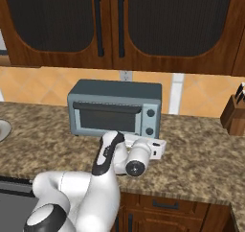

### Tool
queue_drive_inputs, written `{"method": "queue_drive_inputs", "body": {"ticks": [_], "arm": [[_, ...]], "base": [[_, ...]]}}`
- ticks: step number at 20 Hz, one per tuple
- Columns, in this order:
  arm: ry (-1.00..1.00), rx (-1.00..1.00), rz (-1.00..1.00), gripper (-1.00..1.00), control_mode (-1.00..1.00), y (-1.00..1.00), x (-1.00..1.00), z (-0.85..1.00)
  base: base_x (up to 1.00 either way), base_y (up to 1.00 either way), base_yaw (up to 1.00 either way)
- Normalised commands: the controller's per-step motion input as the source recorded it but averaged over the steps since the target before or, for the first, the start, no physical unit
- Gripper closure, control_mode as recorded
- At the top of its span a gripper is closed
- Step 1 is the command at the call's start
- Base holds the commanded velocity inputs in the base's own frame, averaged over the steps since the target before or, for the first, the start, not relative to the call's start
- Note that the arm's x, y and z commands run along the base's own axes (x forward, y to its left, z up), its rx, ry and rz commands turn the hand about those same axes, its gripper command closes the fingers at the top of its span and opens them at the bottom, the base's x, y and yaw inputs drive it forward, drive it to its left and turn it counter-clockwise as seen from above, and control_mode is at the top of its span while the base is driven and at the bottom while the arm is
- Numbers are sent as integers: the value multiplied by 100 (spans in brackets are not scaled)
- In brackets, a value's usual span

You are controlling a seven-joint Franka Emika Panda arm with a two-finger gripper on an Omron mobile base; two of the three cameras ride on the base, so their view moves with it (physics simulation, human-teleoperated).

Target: Pick up the kebab skewer and baguette bread, and place them inside the toaster oven. Close the toaster oven door and start by setting the timer.

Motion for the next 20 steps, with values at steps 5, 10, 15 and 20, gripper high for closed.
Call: {"method": "queue_drive_inputs", "body": {"ticks": [5,10,15,20], "arm": [[0,0,1,-100,-100,0,18,-22],[0,0,2,-100,-100,0,18,-22],[0,0,2,-100,-100,0,21,-11],[0,0,1,-100,-100,-6,16,0]], "base": [[0,0,0],[0,0,0],[0,0,0],[0,0,0]]}}
